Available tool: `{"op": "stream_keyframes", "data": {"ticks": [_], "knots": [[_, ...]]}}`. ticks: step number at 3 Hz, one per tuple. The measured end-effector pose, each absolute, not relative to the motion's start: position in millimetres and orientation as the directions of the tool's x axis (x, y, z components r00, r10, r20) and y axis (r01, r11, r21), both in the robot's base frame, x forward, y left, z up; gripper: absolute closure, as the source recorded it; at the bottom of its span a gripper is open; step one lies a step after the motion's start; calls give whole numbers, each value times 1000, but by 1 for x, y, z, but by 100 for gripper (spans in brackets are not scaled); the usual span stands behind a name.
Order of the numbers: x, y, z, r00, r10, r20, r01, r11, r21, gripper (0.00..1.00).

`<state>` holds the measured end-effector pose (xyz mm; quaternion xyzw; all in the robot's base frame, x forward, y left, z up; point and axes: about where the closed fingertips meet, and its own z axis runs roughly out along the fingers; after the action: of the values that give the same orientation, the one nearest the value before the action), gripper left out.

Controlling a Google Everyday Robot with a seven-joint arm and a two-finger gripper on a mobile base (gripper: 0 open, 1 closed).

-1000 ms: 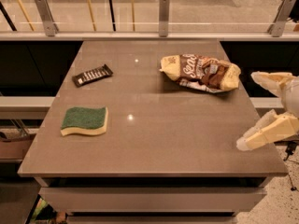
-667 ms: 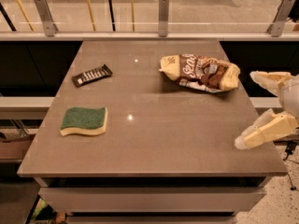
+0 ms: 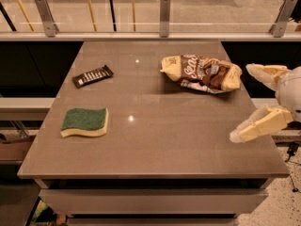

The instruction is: Move sponge near brown chip bag

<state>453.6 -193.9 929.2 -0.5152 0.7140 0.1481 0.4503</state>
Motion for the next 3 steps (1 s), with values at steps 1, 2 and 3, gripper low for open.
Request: {"op": "stream_keyframes", "data": {"ticks": [1, 2, 3], "knots": [[466, -178, 926, -19, -565, -825, -879, 402, -256, 0], [475, -159, 922, 28, -514, -858, -894, 370, -251, 0], [478, -136, 919, 76, -454, -888, -900, 353, -257, 0]]}}
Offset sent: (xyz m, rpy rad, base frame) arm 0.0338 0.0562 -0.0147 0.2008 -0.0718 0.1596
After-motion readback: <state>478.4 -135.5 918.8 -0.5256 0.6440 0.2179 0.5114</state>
